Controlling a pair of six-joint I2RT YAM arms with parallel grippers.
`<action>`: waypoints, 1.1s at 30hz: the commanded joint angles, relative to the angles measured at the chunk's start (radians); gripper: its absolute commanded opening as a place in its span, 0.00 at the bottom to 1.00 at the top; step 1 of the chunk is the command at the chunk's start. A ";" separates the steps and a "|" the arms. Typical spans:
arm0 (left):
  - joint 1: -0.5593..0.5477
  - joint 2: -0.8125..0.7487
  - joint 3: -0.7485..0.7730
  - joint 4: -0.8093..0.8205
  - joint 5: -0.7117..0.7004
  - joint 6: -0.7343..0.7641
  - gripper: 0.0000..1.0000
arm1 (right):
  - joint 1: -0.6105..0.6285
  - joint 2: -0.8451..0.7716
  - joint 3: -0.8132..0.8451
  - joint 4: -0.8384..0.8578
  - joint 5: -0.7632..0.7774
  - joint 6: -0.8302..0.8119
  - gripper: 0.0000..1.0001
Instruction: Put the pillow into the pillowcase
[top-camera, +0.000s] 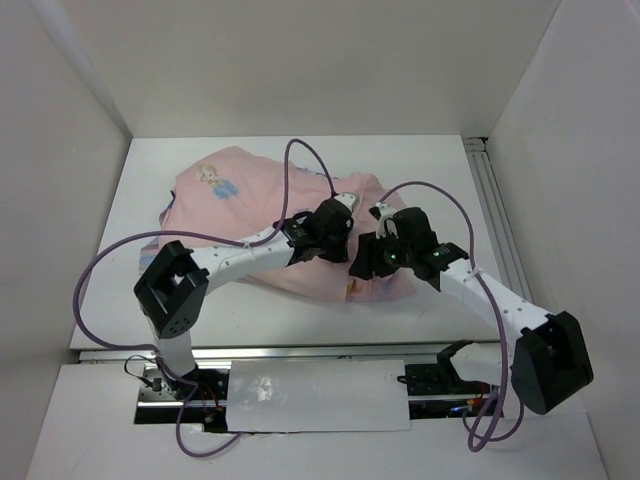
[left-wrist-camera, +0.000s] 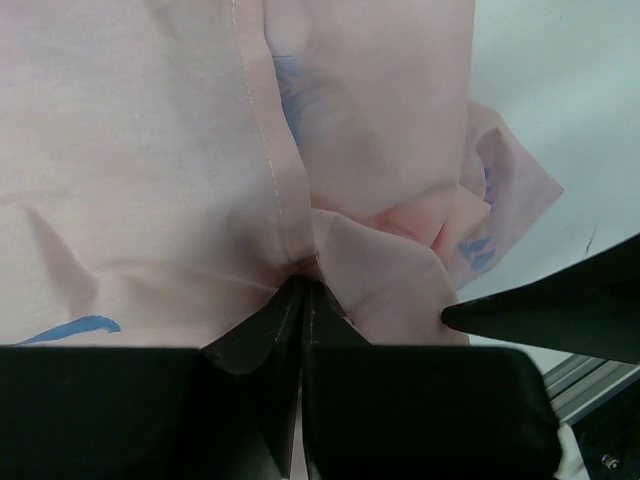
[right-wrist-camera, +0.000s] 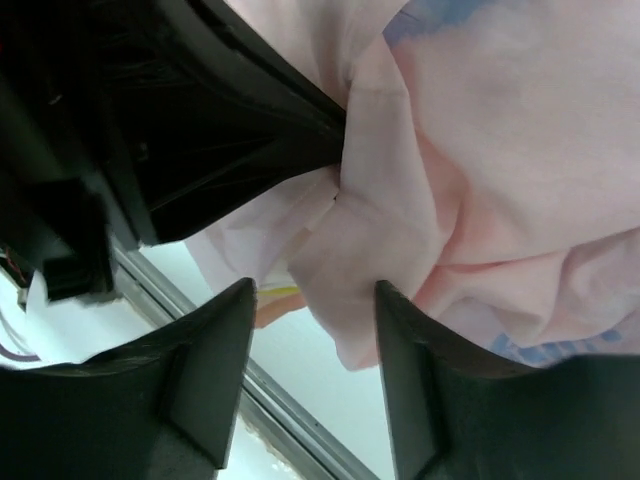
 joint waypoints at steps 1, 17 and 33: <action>-0.005 0.013 0.027 -0.017 -0.010 -0.025 0.15 | 0.021 0.036 -0.007 0.085 0.029 -0.003 0.57; 0.033 0.228 0.080 -0.028 -0.136 -0.131 0.00 | 0.039 -0.266 0.148 -0.130 -0.213 0.066 0.00; 0.062 0.043 -0.008 0.043 -0.162 -0.166 0.00 | 0.030 -0.156 0.203 -0.248 0.094 0.081 0.11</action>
